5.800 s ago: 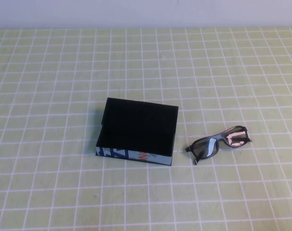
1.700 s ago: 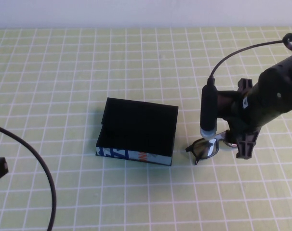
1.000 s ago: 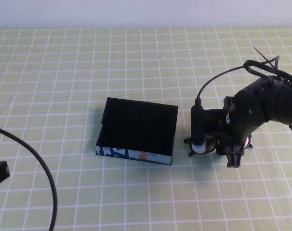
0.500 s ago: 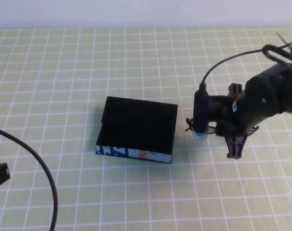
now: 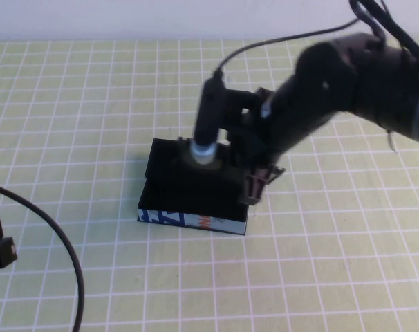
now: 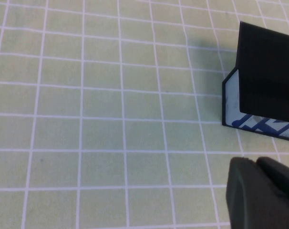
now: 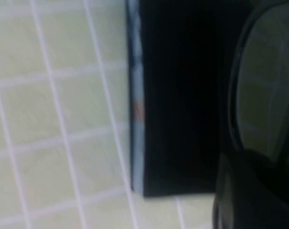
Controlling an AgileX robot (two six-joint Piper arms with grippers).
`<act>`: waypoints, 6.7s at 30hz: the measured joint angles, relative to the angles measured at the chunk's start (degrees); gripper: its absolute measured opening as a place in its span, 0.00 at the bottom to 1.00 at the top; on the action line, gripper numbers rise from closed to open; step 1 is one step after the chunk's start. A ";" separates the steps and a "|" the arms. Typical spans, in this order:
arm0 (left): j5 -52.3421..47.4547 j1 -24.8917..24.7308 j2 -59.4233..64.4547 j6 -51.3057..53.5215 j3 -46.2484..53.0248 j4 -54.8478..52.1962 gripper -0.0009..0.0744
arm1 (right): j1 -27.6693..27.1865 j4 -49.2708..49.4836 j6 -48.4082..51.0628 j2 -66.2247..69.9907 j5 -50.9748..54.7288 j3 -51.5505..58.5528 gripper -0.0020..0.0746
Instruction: Return glasses to glasses case
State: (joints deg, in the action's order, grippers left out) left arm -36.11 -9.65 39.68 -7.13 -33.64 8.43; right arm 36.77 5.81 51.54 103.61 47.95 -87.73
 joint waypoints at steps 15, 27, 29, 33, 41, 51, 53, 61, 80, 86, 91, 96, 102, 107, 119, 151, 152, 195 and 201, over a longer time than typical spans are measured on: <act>-0.83 0.00 0.00 0.00 0.00 0.00 0.01 | 3.81 2.30 0.00 18.37 11.78 -23.33 0.11; -0.81 0.00 0.00 0.00 0.00 0.00 0.01 | 3.81 -0.10 0.00 22.03 11.02 -23.55 0.11; -0.85 0.00 0.00 0.00 0.00 0.00 0.01 | 3.81 -1.00 0.00 22.36 10.72 -23.55 0.11; -0.85 0.00 0.00 0.00 0.00 0.00 0.01 | 3.81 -1.44 0.00 22.46 10.53 -23.55 0.11; -0.96 0.00 0.00 0.00 0.00 0.00 0.01 | 3.81 -1.57 0.00 22.46 10.53 -23.55 0.15; -1.86 0.00 0.00 0.22 0.00 0.00 0.01 | 3.81 -1.77 0.00 22.46 10.53 -23.68 0.28; -2.22 0.00 0.00 0.22 0.00 0.00 0.01 | 3.81 -1.77 0.00 22.46 10.53 -23.68 0.33; -3.36 0.00 0.00 4.63 0.00 0.00 0.01 | 3.81 -1.67 -1.15 20.05 8.22 -23.68 0.39; 12.64 0.00 33.87 74.44 -0.33 56.00 0.01 | -12.79 13.64 -32.23 15.62 5.37 -23.68 0.01; 14.50 -3.68 45.14 104.07 -0.53 84.34 0.01 | -19.89 28.94 -29.39 21.27 5.38 -23.68 0.01; 14.37 -8.21 51.89 113.15 -2.54 89.13 0.01 | -20.72 35.23 -27.00 26.82 5.48 -23.68 0.01; 13.02 -9.26 56.91 114.13 -5.33 89.80 0.01 | -20.72 40.87 -23.72 31.44 5.37 -23.68 0.01; 11.44 -9.26 60.02 114.16 -8.50 89.93 0.01 | -20.72 44.39 -19.34 33.62 8.09 -23.68 0.01; 11.23 -9.26 61.06 114.05 -9.19 89.93 0.01 | -20.72 49.91 -13.91 33.62 14.87 -23.68 0.01; 11.01 -9.26 61.16 113.84 -9.24 89.93 0.01 | -15.69 54.35 -9.60 32.77 19.83 -23.68 0.01; -19.56 6.69 -19.57 33.37 -8.03 18.47 0.01 | -6.64 26.73 -23.48 14.82 19.72 -23.72 0.00; -18.97 6.08 -21.99 29.39 -7.47 15.50 0.01 | -6.64 26.17 -24.18 12.23 18.61 -23.72 0.00; -4.11 1.23 -37.10 28.34 11.97 15.03 0.01 | 1.46 -1.76 -32.93 -86.80 -30.62 69.64 0.00; -4.11 1.23 -37.10 28.34 11.97 15.03 0.01 | 1.46 -1.76 -32.93 -88.12 -30.85 74.11 0.00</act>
State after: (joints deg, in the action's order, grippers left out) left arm -40.21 -8.42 2.59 21.21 -21.67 23.46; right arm 38.23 4.05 18.60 15.48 17.10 -13.62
